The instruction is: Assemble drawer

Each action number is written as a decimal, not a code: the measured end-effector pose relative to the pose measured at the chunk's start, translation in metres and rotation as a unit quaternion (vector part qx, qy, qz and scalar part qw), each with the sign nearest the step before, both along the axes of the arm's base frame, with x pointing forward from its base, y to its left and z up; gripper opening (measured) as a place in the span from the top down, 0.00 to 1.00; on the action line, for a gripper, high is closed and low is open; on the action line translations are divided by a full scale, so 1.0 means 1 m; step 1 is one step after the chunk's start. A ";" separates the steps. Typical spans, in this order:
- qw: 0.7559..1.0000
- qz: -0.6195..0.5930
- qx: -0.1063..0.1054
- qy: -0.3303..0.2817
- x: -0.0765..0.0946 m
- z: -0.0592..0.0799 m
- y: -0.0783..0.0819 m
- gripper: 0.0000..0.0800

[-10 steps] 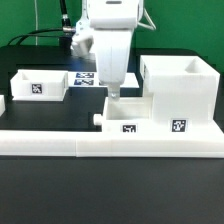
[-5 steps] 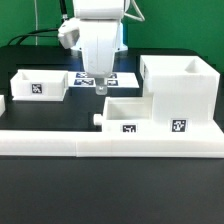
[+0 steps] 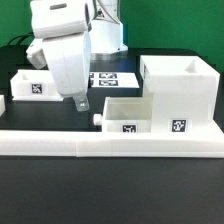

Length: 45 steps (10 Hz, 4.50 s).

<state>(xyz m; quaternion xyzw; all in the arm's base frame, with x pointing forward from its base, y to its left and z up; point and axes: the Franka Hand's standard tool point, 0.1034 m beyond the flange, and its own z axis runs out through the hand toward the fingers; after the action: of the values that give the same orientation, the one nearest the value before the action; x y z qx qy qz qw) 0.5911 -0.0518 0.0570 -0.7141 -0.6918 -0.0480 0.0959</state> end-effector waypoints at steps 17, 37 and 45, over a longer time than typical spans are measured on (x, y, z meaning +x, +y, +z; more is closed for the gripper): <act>1.000 -0.001 0.014 -0.005 -0.012 -0.036 0.071 0.19; 0.995 -0.073 -0.033 -0.064 -0.099 0.000 -0.004 0.19; 0.912 -0.406 -0.047 -0.040 -0.163 -0.006 -0.051 0.19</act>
Offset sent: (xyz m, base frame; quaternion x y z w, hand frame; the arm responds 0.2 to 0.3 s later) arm -0.0527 0.0353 -0.0465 -0.0084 0.0149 0.0334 0.9993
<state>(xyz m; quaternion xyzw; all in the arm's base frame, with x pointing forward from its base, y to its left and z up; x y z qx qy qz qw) 0.4280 -0.1032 0.0513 -0.9344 -0.3473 -0.0787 0.0067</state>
